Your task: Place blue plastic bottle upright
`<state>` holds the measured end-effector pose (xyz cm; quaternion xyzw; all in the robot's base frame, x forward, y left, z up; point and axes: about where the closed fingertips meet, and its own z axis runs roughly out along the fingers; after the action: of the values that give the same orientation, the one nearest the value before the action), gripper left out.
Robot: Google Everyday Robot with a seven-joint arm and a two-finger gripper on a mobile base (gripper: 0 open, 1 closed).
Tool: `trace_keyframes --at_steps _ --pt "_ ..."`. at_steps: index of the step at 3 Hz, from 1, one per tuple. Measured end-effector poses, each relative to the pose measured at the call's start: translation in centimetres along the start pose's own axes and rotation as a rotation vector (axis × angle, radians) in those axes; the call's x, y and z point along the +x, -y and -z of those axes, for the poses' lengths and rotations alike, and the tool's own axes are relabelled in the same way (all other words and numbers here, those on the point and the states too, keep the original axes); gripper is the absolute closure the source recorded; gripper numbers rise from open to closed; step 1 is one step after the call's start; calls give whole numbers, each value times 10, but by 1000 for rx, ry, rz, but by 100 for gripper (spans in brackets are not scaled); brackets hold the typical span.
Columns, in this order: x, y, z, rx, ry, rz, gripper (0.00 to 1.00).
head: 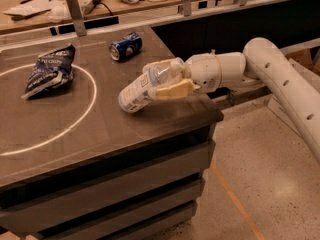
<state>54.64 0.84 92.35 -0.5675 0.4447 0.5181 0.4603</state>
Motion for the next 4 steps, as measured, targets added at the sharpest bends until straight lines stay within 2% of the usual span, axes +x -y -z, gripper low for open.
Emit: trace_keyframes --at_steps 1,2,3,4 --pt "-9 16 -11 -30 -47 -13 100" --pt "-34 42 -20 -38 -75 -9 100" --pt "-59 65 -30 -76 -115 -44 100" --pt "-69 74 -32 -128 -190 -198 100"
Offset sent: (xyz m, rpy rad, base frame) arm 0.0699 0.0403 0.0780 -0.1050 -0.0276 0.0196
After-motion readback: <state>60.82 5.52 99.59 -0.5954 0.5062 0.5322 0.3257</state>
